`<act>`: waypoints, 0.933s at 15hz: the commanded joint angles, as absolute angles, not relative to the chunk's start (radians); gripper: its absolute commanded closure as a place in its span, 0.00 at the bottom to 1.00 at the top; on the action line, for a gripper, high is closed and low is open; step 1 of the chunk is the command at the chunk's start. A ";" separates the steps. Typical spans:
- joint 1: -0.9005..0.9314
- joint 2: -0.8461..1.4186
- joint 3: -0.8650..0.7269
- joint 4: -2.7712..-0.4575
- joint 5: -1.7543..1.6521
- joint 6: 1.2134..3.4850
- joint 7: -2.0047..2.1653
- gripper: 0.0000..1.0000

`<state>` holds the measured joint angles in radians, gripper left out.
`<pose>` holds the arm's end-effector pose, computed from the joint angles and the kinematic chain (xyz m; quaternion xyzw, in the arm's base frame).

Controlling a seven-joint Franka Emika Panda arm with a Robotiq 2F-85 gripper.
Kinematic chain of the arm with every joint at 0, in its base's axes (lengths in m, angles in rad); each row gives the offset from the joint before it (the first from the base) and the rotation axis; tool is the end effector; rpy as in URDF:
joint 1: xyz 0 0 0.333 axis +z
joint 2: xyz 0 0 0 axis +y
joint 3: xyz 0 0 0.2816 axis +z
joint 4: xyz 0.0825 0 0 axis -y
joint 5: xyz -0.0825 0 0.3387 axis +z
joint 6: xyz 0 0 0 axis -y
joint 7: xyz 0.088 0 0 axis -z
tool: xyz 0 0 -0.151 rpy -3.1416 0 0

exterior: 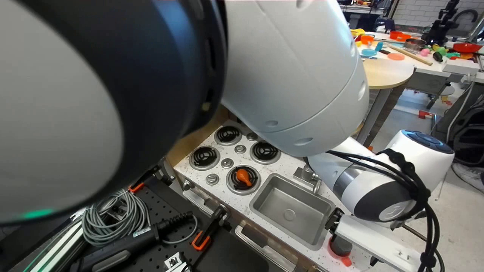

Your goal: Take the grey object out of the orange cup and put it on the counter

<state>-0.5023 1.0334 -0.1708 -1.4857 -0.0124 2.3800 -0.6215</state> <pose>0.4869 -0.3816 0.0249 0.9947 0.0154 -0.0985 0.0255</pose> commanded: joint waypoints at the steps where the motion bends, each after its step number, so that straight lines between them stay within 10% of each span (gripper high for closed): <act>1: -0.514 1.114 -0.151 -1.380 -0.037 2.353 -0.597 0.00; 14: -0.491 1.131 -0.135 -1.363 -0.048 2.362 -0.606 0.00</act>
